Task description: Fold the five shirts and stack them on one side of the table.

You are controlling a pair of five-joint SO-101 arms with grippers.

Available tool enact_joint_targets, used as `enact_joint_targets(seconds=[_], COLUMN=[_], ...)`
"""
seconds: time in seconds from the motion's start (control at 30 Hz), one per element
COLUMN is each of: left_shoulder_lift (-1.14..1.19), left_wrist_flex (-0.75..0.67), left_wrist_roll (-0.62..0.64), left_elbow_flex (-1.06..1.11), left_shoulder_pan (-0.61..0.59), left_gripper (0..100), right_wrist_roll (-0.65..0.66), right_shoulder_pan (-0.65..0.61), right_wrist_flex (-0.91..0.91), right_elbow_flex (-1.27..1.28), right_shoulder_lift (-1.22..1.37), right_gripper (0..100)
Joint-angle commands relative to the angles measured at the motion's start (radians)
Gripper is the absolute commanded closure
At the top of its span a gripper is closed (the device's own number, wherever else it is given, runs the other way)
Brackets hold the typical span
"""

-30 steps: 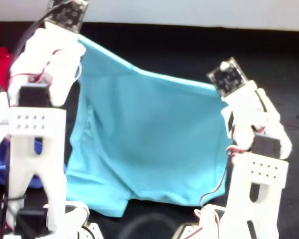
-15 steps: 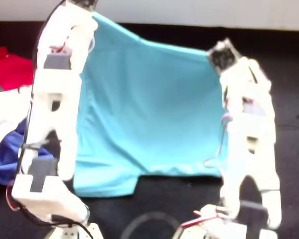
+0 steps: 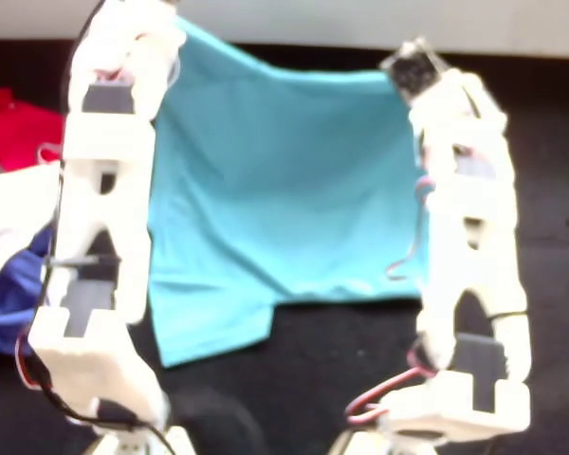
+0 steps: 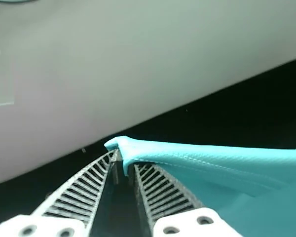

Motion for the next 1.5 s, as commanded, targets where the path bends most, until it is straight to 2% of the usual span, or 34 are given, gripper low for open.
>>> enact_joint_targets(seconds=[0.0,0.27,0.47,0.6,0.73,1.03,1.2,1.47], left_shoulder_lift=[-0.053,-0.176,-0.24,-0.308,-0.424,-0.639,-0.662,-0.664], left_wrist_flex=[0.176,0.776,1.096,1.105,1.105,1.105,1.105,1.103], left_wrist_roll=[-0.011,-0.012,-0.011,-0.026,-0.086,-0.081,-0.08,-0.08], left_elbow_flex=[-0.045,-0.045,-0.039,0.094,0.354,0.82,0.951,1.009], left_shoulder_pan=[-0.002,-0.019,-0.035,-0.051,-0.051,-0.013,0.035,0.05], left_gripper=[99,99,99,99,99,99,99,99], right_wrist_roll=[0.006,0.005,0.005,0.005,0.005,0.009,0.011,0.011], right_shoulder_pan=[-0.01,0.004,0.021,0.041,0.044,0.071,0.097,0.101], right_wrist_flex=[0.114,0.588,0.875,1.012,1.095,1.119,1.119,1.101], right_elbow_flex=[-0.041,-0.042,-0.042,-0.041,-0.035,-0.03,-0.035,-0.042], right_shoulder_lift=[-0.012,-0.013,-0.012,-0.01,-0.007,0.001,0.045,0.054], right_gripper=[99.1,99.1,99.1,99.1,99.1,99.1,99.1,99.1])
